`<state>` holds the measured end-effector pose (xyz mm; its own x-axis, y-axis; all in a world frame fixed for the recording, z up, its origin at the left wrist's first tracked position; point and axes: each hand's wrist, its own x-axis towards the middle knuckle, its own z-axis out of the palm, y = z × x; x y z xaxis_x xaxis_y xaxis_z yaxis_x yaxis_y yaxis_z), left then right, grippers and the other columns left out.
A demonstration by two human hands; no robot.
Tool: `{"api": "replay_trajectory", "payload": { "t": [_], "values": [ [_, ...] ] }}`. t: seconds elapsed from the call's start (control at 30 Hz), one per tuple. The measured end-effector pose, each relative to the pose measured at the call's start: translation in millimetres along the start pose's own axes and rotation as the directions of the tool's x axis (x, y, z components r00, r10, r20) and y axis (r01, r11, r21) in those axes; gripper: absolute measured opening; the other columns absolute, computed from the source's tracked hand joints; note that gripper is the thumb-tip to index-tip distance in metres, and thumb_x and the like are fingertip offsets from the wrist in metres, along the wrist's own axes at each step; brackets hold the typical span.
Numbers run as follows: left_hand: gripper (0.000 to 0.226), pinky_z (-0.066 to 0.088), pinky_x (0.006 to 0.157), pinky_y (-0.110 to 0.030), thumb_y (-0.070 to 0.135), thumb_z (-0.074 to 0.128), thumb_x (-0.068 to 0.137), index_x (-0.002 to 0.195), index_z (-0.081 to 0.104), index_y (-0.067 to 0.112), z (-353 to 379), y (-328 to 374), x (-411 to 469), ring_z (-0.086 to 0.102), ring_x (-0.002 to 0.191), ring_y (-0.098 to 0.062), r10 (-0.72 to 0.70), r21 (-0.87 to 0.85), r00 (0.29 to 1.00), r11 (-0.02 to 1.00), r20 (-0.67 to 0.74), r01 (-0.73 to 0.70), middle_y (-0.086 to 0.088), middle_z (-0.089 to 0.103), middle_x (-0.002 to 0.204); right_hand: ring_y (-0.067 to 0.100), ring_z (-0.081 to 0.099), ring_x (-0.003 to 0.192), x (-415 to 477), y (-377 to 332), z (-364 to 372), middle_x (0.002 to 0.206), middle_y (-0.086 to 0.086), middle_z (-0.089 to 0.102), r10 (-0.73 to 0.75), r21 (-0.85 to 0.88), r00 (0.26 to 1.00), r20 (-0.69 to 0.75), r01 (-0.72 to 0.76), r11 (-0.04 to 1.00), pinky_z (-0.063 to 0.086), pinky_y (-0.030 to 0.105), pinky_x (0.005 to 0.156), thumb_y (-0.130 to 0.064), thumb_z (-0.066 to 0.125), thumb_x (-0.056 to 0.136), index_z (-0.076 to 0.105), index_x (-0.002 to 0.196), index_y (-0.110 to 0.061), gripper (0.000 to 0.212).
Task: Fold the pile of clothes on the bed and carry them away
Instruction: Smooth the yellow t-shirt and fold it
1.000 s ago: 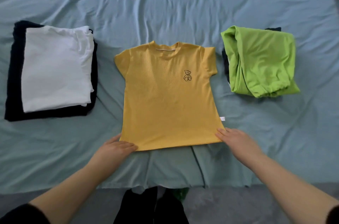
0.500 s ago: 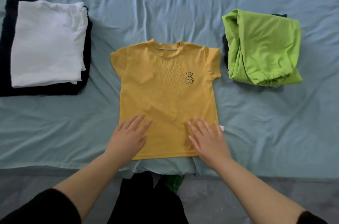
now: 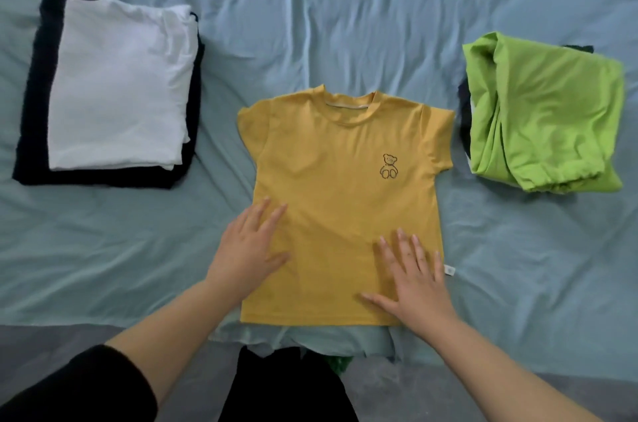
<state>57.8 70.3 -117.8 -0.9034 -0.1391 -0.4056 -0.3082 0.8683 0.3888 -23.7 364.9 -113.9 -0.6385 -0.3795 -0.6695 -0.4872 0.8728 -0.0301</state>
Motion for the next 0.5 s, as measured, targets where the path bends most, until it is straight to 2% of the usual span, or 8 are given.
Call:
{"api": "replay_trajectory", "payload": {
  "t": [0.03, 0.1, 0.2, 0.27, 0.37, 0.43, 0.5],
  "values": [
    [0.081, 0.023, 0.116, -0.039, 0.053, 0.056, 0.089, 0.153, 0.011, 0.033, -14, -3, 15, 0.02, 0.145, -0.023, -0.089, -0.126, 0.994, 0.989, -0.069, 0.08, -0.001, 0.017, 0.159, 0.02, -0.035, 0.139, 13, -15, -14, 0.145, -0.005, -0.047, -0.009, 0.024, 0.999, -0.032, 0.01, 1.0, -0.014, 0.053, 0.114, -0.09, 0.012, 0.069, -0.04, 0.136, -0.041, 0.098],
    [0.071, 0.031, 0.11, -0.037, 0.039, 0.058, 0.092, 0.151, 0.022, 0.024, -39, -12, 49, 0.032, 0.139, -0.021, -0.271, -0.366, 0.956, 0.906, -0.111, 0.214, -0.001, 0.031, 0.152, 0.02, -0.033, 0.141, 47, -47, -41, 0.143, -0.006, -0.048, -0.019, 0.089, 0.996, -0.089, 0.027, 0.996, -0.015, 0.053, 0.113, -0.086, 0.021, 0.074, -0.039, 0.135, -0.042, 0.096],
    [0.064, 0.038, 0.098, -0.031, 0.034, 0.061, 0.091, 0.145, 0.034, 0.013, -69, -26, 102, 0.048, 0.127, -0.021, -0.506, -0.591, 0.861, 0.713, -0.058, 0.379, -0.005, 0.048, 0.142, 0.024, -0.03, 0.143, 104, -92, -79, 0.148, -0.006, -0.042, -0.002, 0.15, 0.991, -0.131, 0.022, 0.988, -0.017, 0.055, 0.111, -0.083, 0.029, 0.078, -0.031, 0.141, -0.04, 0.097],
    [0.058, 0.041, 0.089, -0.028, 0.033, 0.068, 0.086, 0.135, 0.045, 0.01, -80, -33, 130, 0.056, 0.116, -0.021, -0.609, -0.703, 0.793, 0.573, -0.021, 0.421, -0.003, 0.059, 0.126, 0.027, -0.031, 0.142, 138, -113, -99, 0.15, -0.004, -0.041, 0.005, 0.154, 0.994, -0.107, 0.012, 0.988, -0.018, 0.059, 0.109, -0.084, 0.029, 0.077, -0.028, 0.143, -0.041, 0.097],
    [0.06, 0.047, 0.085, -0.029, 0.033, 0.078, 0.077, 0.126, 0.05, 0.011, -85, -37, 158, 0.059, 0.101, -0.018, -0.639, -0.789, 0.768, 0.447, 0.049, 0.422, 0.0, 0.06, 0.113, 0.033, -0.032, 0.141, 172, -129, -112, 0.153, 0.0, -0.037, 0.041, 0.151, 0.999, 0.036, -0.046, 0.987, -0.01, 0.07, 0.106, -0.085, 0.036, 0.074, -0.022, 0.144, -0.045, 0.1],
    [0.063, 0.047, 0.082, -0.028, 0.028, 0.08, 0.075, 0.127, 0.048, 0.012, -85, -37, 168, 0.057, 0.098, -0.016, -0.607, -0.794, 0.79, 0.439, 0.084, 0.421, 0.001, 0.057, 0.111, 0.036, -0.031, 0.14, 179, -132, -110, 0.154, 0.001, -0.036, 0.064, 0.116, 0.996, 0.069, -0.071, 0.991, -0.006, 0.073, 0.105, -0.086, 0.039, 0.072, -0.02, 0.145, -0.046, 0.102],
    [0.055, 0.05, 0.08, -0.029, 0.018, 0.076, 0.076, 0.124, 0.049, 0.017, -86, -36, 171, 0.059, 0.096, -0.016, -0.554, -0.812, 0.824, 0.425, 0.115, 0.4, 0.0, 0.059, 0.111, 0.037, -0.03, 0.141, 178, -132, -107, 0.154, 0.002, -0.035, 0.069, 0.099, 0.996, 0.063, -0.075, 0.992, -0.005, 0.074, 0.105, -0.086, 0.038, 0.071, -0.02, 0.145, -0.046, 0.102]
  ]
}}
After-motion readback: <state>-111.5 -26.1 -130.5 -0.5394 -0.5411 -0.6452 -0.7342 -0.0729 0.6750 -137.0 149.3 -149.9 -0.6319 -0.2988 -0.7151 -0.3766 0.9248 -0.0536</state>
